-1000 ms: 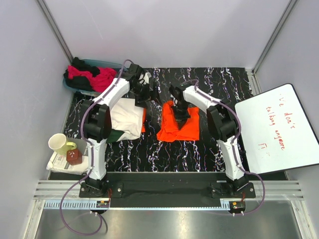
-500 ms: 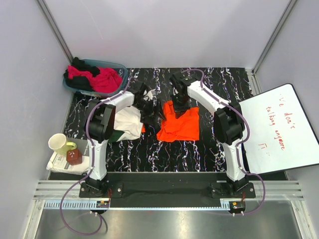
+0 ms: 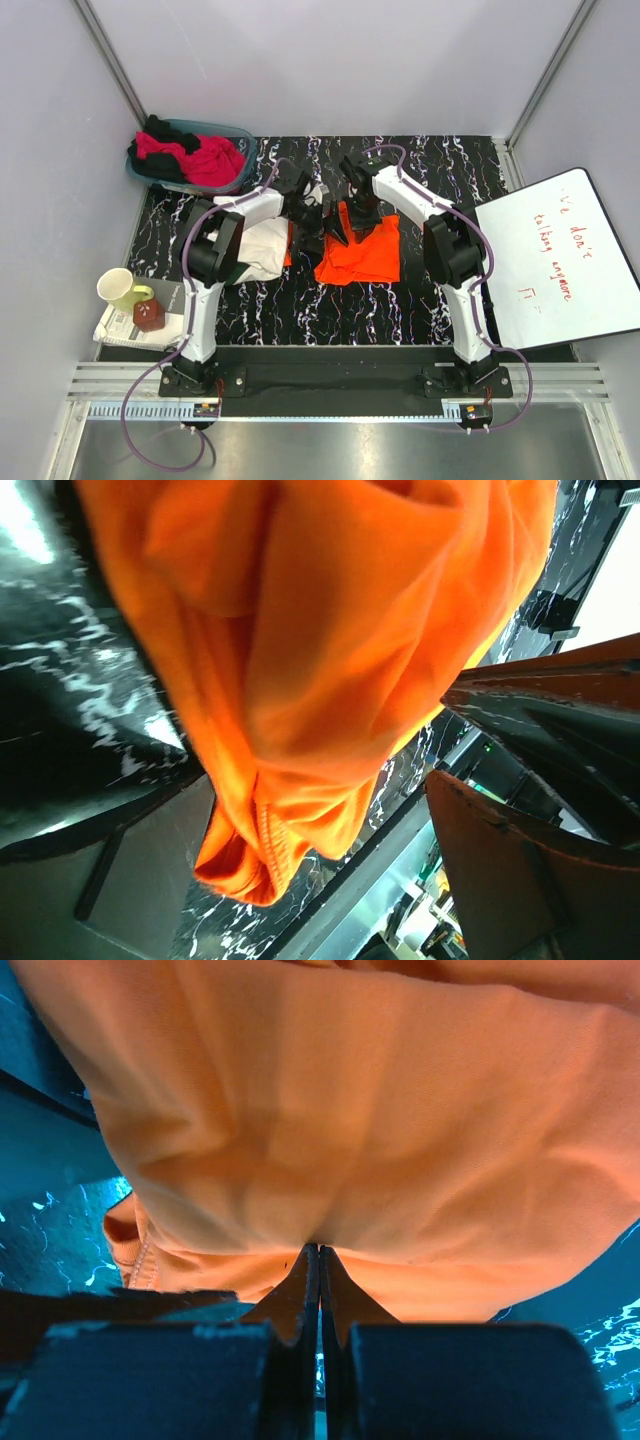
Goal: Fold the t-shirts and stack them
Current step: Put the neatly folded tshirt into the corner of the board with the left arm
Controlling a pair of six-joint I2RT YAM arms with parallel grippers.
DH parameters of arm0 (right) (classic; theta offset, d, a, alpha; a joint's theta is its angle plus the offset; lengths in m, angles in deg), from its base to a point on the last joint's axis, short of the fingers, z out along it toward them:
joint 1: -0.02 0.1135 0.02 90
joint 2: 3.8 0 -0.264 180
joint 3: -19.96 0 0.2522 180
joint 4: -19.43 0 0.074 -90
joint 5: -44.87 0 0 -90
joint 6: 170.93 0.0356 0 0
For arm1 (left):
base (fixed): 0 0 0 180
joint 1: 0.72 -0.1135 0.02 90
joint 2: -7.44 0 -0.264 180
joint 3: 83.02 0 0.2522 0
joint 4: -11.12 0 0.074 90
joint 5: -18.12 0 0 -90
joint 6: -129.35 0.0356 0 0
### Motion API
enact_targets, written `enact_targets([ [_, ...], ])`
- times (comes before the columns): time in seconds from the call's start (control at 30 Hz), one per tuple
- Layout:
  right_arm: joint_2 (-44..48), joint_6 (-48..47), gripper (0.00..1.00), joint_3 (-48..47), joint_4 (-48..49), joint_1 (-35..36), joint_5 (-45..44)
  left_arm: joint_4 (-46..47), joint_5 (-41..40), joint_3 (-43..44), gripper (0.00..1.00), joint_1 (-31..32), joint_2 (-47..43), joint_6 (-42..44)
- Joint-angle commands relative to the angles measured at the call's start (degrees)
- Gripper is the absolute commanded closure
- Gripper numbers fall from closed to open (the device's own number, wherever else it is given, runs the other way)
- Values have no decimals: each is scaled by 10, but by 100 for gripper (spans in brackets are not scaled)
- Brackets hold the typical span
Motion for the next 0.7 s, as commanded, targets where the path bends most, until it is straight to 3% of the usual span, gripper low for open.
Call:
enact_targets([
  [0.0,-5,11,100,4,10,-2,-11,14,-35,9,8,22,36,1],
  [0.1,-7,16,100,4,11,-2,-9,15,-42,17,28,34,54,-3],
  [0.13,-7,18,100,4,11,-2,-9,14,-42,18,42,39,59,-4],
  [0.2,-4,21,100,3,13,-3,-8,10,-45,25,58,41,74,-4],
  [0.23,-2,23,100,1,12,-4,-8,10,-47,26,74,41,77,-5],
  [0.33,16,30,100,-2,14,-13,-12,-13,-69,37,100,41,90,4],
  [0.57,49,24,98,-10,14,-45,-19,-120,-118,110,100,27,50,52],
  [0.6,53,17,93,-10,14,-47,-28,-136,-134,124,100,21,46,60],
  [0.63,58,15,78,-8,14,-49,-32,-157,-139,140,100,19,43,67],
  [0.67,61,8,69,-7,14,-49,-33,-207,-145,180,100,16,43,76],
])
